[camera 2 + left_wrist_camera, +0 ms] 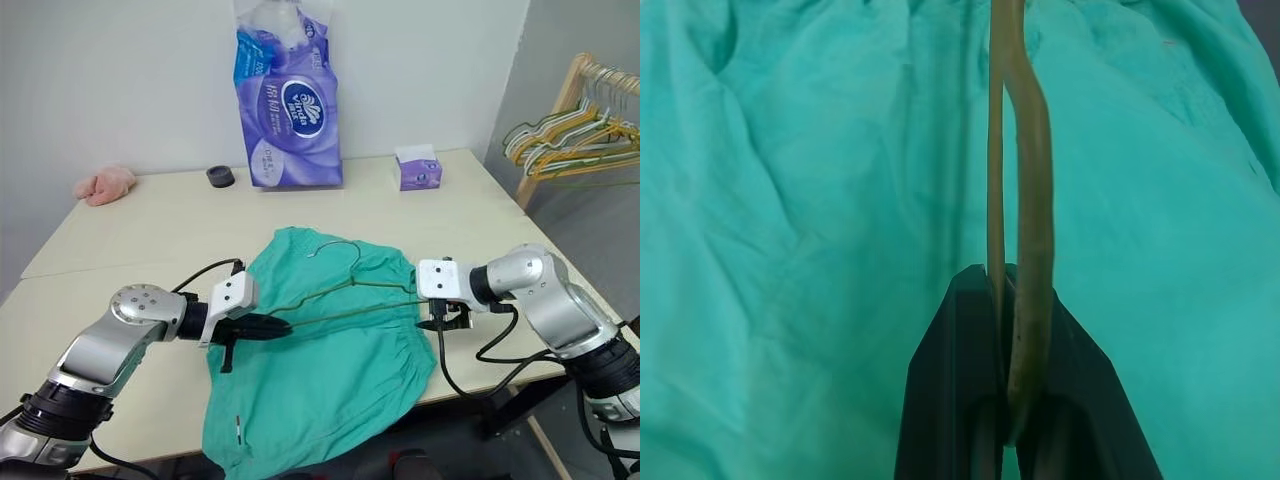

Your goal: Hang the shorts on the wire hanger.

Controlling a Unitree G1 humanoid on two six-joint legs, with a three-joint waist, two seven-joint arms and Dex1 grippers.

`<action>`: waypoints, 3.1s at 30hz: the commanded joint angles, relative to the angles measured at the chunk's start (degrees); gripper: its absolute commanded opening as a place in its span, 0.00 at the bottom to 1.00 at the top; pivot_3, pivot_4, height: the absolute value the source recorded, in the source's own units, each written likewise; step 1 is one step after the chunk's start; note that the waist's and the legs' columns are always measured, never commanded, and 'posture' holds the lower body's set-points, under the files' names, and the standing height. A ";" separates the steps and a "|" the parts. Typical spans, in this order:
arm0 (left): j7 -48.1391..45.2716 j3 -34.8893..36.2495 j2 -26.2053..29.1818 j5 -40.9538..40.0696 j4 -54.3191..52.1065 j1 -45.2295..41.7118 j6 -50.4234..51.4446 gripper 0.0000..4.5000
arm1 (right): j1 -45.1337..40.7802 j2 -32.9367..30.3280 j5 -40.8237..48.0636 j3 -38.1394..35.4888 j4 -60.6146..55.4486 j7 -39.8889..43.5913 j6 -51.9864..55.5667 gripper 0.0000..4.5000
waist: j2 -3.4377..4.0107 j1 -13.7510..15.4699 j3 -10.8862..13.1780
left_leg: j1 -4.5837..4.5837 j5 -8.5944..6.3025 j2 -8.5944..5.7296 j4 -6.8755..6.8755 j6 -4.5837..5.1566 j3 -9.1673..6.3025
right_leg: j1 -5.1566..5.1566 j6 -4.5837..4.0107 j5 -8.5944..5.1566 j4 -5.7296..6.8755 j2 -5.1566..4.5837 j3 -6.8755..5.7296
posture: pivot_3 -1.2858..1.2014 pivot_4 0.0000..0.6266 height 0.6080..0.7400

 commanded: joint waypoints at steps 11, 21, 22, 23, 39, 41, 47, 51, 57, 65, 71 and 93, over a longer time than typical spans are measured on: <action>-0.01 0.33 0.11 1.28 -2.20 0.90 -2.80 0.00 | -1.45 0.59 -1.60 0.71 0.46 6.98 -3.01 0.08 | 0.00 0.26 0.00 | -0.05 0.00 -0.01 0.00 0.00 -0.10 | -0.01 0.00 0.00 -0.01 0.00 -0.07 | 0.47 0.00 1.00; 1.69 0.60 -2.19 1.30 -0.11 0.17 -2.41 0.12 | 1.53 0.39 -0.29 -0.53 -2.57 8.00 1.30 0.00 | -0.01 0.26 -0.01 | -0.04 0.00 -0.02 0.02 0.00 -0.10 | 0.00 0.00 0.00 0.02 0.00 -0.07 | 0.46 0.00 1.00; 2.16 0.66 -2.55 1.85 0.60 -0.15 -3.32 0.17 | 2.20 0.13 0.01 -1.00 -2.80 7.88 1.74 0.00 | -0.01 0.26 -0.01 | -0.05 0.00 -0.02 0.03 0.00 -0.11 | 0.00 0.00 0.00 0.02 0.00 -0.07 | 0.46 0.00 1.00; 2.41 0.69 -2.77 2.30 1.07 -0.33 -3.99 0.23 | 2.65 -0.06 0.21 -1.32 -2.97 7.80 2.03 0.00 | -0.01 0.26 -0.01 | -0.05 0.00 -0.01 0.04 0.00 -0.12 | 0.00 0.00 0.00 0.02 0.00 -0.08 | 0.46 0.00 1.00; 10.91 18.87 -5.99 -10.39 10.19 0.38 8.22 0.64 | 22.44 -2.34 16.95 -26.06 -9.82 -2.69 29.74 0.00 | -0.09 0.09 -0.06 | -0.08 0.00 -0.03 0.13 -0.01 -0.18 | 0.02 0.03 0.02 0.02 -0.02 -0.10 | 0.44 0.00 1.00; 9.64 18.47 -5.86 -12.09 8.53 1.36 10.28 0.64 | 26.06 -1.97 19.16 -30.11 -10.93 -4.70 33.59 0.00 | -0.09 0.22 -0.08 | -0.10 0.00 -0.04 0.13 -0.01 -0.20 | 0.01 0.03 0.02 0.02 -0.03 -0.12 | 0.43 0.00 1.00; 4.72 14.45 -4.62 -13.43 6.12 1.05 12.54 0.64 | 37.98 -1.07 24.28 -39.97 -14.05 -9.31 42.48 0.00 | -0.10 0.01 -0.10 | -0.16 0.00 -0.04 0.15 -0.01 -0.10 | 0.01 0.04 0.03 0.02 -0.04 -0.10 | 0.42 0.00 1.00; 4.26 13.40 -4.69 -13.08 6.66 -0.65 12.91 0.64 | 40.93 -0.94 26.85 -41.24 -15.42 -11.58 46.01 0.00 | -0.06 -1.14 -0.14 | -0.13 0.00 -0.01 0.16 0.00 -0.04 | 0.03 0.04 0.03 0.03 -0.02 -0.09 | 0.42 0.00 1.00; 4.48 11.70 -4.92 -11.82 6.85 -2.30 12.31 0.64 | 39.35 -1.19 28.75 -38.66 -13.63 -15.65 50.03 0.00 | -0.06 -2.11 -0.16 | -0.13 0.00 -0.01 0.15 0.00 -0.02 | 0.04 0.04 0.02 -0.02 -0.03 -0.06 | 0.42 0.00 1.00; 4.88 11.63 -4.81 -12.04 5.19 -1.53 12.59 0.64 | 34.47 -3.07 31.20 -33.29 -11.70 -15.90 52.06 0.00 | -0.06 -2.77 -0.17 | -0.15 0.00 -0.01 0.15 0.00 -0.05 | 0.03 0.05 0.02 -0.02 -0.03 -0.07 | 0.42 0.00 1.00; 5.43 12.43 -4.36 -11.94 5.34 -1.32 12.45 0.64 | 29.67 -5.46 32.47 -30.35 -9.71 -14.68 51.31 0.00 | -0.05 -2.79 -0.16 | -0.17 0.00 -0.02 0.16 0.00 -0.06 | 0.03 0.06 0.03 -0.03 -0.04 -0.07 | 0.42 0.00 1.00; 5.40 12.56 -3.38 -11.58 6.16 0.33 11.07 0.64 | 22.50 -8.06 33.88 -23.28 -1.56 -10.66 48.37 0.00 | -0.05 -2.79 -0.16 | -0.19 0.00 -0.02 0.16 0.00 -0.07 | 0.01 0.06 0.03 -0.04 -0.06 -0.10 | 0.43 0.00 1.00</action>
